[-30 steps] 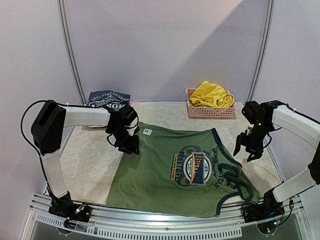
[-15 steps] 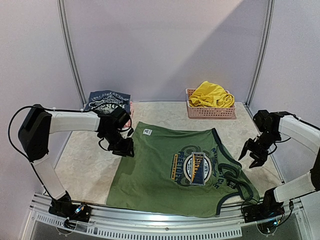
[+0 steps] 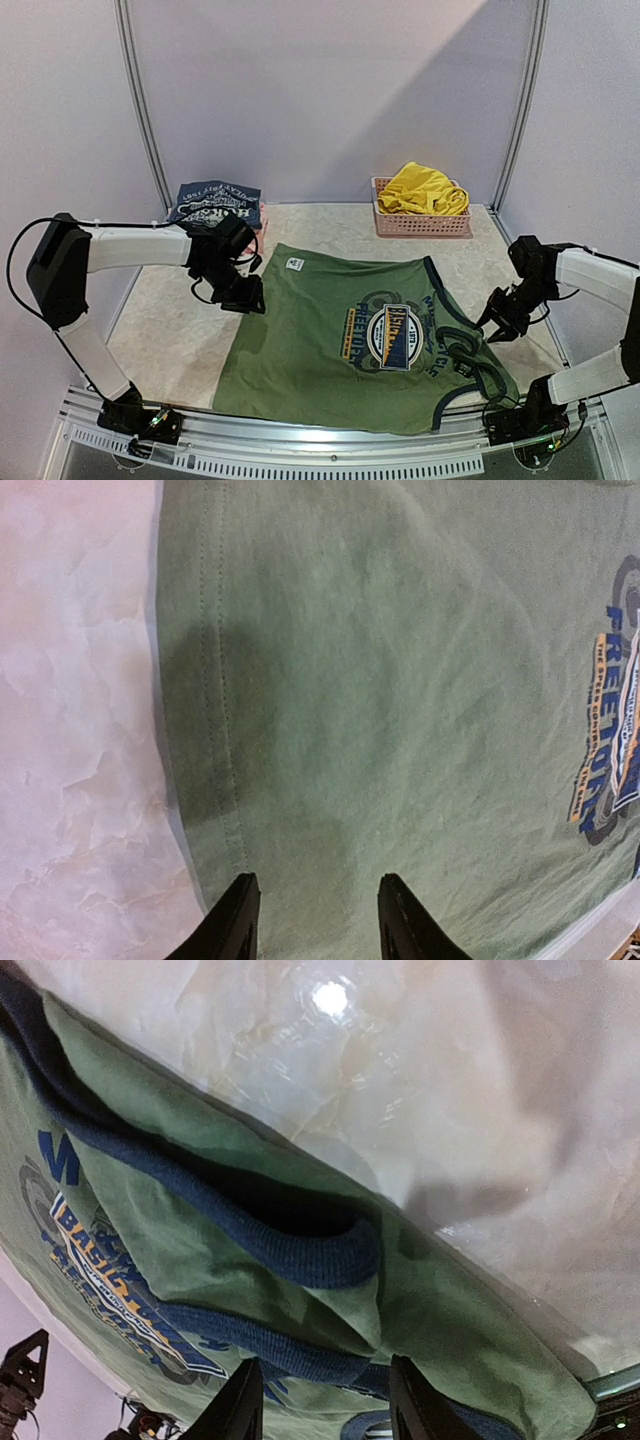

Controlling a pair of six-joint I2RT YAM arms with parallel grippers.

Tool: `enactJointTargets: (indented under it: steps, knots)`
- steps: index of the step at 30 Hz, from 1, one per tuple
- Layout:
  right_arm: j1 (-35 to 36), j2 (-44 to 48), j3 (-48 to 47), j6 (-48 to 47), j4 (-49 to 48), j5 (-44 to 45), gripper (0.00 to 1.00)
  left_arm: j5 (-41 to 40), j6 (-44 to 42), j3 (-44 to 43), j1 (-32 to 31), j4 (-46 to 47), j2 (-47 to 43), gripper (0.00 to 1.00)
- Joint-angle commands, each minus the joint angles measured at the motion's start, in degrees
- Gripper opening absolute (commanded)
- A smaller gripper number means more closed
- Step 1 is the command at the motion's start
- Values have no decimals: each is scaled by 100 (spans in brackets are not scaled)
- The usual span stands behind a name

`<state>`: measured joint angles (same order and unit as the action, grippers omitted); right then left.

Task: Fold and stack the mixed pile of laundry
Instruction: Smooth out the flattened tank top at the center of the board.

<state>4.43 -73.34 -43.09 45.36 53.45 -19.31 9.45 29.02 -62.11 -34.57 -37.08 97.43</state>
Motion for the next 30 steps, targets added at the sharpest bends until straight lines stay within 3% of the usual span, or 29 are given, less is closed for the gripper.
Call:
enactJointTargets:
  steps: [1, 12, 22, 30]
  knots:
    - [-30, -88, 297, 145, -573, -191, 41, -102, 68, 84, -50, 55, -189, 41]
    - [-48, -237, 670, 251, -994, -199, 30, -131, 90, 129, -67, 28, -252, 41]
    - [-73, -482, 902, 280, -1644, -394, 28, -129, 115, 80, -85, 21, -227, 40]
    - [-146, -646, 384, 5, -1150, -124, 4, -147, 133, 69, -94, 23, -200, 40]
